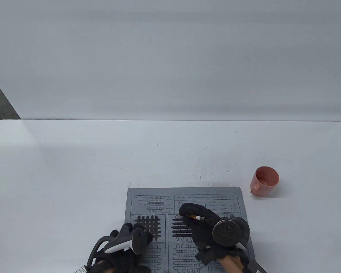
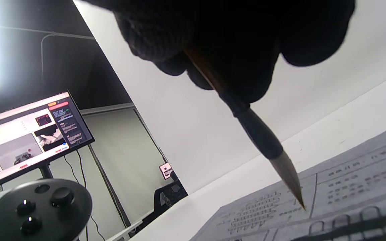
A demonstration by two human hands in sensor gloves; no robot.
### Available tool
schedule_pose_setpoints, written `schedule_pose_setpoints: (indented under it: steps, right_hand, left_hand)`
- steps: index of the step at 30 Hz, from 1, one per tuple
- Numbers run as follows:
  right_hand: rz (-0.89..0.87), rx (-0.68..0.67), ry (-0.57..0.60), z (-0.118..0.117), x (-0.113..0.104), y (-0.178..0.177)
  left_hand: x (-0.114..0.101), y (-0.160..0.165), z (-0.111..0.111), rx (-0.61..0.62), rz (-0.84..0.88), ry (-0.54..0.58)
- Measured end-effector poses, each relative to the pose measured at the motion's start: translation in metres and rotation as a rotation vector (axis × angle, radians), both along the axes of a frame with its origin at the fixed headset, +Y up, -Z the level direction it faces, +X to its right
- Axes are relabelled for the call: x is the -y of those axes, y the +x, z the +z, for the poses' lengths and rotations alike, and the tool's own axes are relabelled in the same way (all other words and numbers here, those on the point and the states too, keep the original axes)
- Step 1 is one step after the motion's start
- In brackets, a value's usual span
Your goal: Trace patterns on water writing practice cloth with Chinese brush
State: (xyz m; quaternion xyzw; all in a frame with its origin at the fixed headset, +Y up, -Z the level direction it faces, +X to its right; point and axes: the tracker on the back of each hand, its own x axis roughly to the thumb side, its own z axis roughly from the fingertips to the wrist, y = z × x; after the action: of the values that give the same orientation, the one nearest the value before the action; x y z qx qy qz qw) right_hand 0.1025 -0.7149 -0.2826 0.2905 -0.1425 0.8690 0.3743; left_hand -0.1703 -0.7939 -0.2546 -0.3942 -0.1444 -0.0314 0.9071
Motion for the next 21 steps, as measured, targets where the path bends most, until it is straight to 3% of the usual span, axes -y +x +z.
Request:
schedule_pose_setpoints:
  steps: [21]
  right_hand:
    - [0.048, -0.036, -0.041, 0.0000, 0.0073, -0.0096]
  left_hand:
    - [0.0003, 0.0007, 0.0000, 0.002, -0.006, 0.003]
